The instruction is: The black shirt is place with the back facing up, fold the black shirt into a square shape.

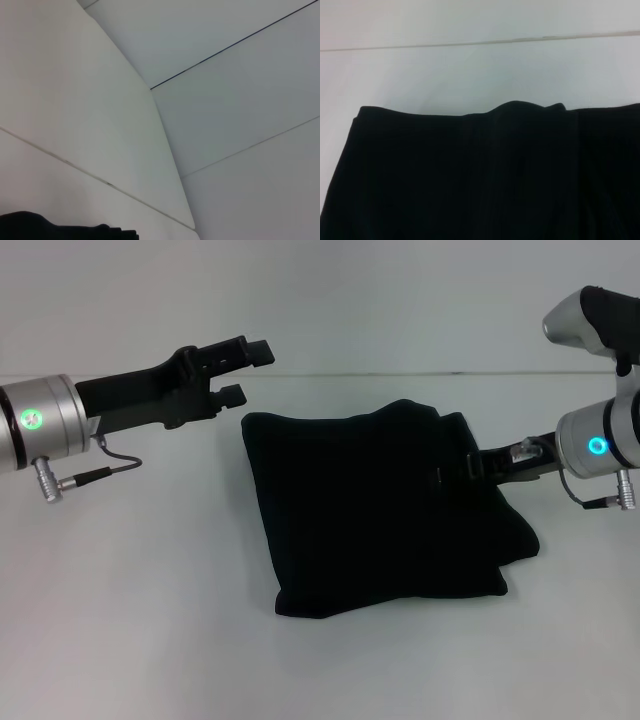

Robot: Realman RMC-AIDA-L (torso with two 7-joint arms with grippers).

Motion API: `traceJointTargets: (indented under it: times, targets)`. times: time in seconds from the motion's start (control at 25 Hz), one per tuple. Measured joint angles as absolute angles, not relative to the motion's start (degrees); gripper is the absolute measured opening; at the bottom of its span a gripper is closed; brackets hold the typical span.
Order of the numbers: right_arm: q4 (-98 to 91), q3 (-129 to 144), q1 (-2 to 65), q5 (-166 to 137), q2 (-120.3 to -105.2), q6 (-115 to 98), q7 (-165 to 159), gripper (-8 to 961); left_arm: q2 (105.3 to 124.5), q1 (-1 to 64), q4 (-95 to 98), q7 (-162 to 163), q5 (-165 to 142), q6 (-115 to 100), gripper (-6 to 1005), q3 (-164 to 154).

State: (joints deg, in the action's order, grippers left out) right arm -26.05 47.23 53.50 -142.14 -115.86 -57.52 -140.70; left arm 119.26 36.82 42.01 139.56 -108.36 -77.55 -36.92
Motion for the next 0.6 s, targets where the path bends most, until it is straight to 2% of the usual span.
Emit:
traceJointTargets:
  times: [0.12, 0.32, 0.44, 0.6]
  targets:
    - [-26.0, 47.2, 53.5, -142.2, -115.76, -57.6, -140.8, 693, 119.2, 36.8, 42.0, 139.5, -108.4, -77.5, 890, -36.9]
    - [-26.0, 47.3, 53.7, -142.2, -115.76, -57.5, -140.4, 468, 119.18, 36.9, 42.0, 139.5, -108.4, -77.4, 891, -36.9]
    - [-26.0, 47.3, 53.7, -142.2, -115.93, -57.1, -140.3, 261, 119.18, 36.9, 42.0, 139.5, -108.3, -77.3, 891, -36.9]
    - [-26.1, 47.3, 53.7, -142.3, -115.99, -57.0, -140.6, 179, 119.21, 36.7, 42.0, 139.5, -108.3, -77.3, 891, -36.9]
